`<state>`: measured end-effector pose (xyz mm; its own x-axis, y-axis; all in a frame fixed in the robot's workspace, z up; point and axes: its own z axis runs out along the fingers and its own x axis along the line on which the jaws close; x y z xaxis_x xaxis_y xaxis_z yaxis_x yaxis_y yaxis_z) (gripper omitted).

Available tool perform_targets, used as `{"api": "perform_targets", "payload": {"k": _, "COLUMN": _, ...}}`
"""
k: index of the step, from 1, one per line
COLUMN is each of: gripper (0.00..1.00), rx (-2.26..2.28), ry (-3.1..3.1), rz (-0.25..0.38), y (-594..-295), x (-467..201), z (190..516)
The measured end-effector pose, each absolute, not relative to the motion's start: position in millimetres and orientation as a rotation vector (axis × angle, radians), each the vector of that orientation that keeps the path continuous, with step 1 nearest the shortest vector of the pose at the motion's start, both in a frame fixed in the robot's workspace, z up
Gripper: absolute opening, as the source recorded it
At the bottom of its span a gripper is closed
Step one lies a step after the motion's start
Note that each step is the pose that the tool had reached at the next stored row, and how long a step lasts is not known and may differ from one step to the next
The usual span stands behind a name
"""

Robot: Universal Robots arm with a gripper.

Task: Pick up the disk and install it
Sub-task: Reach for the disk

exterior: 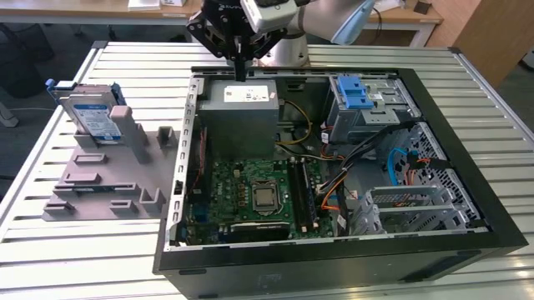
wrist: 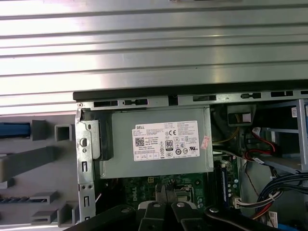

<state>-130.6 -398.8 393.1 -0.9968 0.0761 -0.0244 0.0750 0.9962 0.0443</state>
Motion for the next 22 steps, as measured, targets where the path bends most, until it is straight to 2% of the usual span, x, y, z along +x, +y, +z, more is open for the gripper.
{"api": "perform_targets", "payload": {"k": 22, "gripper": 0.11, "rx": 0.118, "ry": 3.112, "rz": 0.068, "y": -396, "x": -145, "z": 392}}
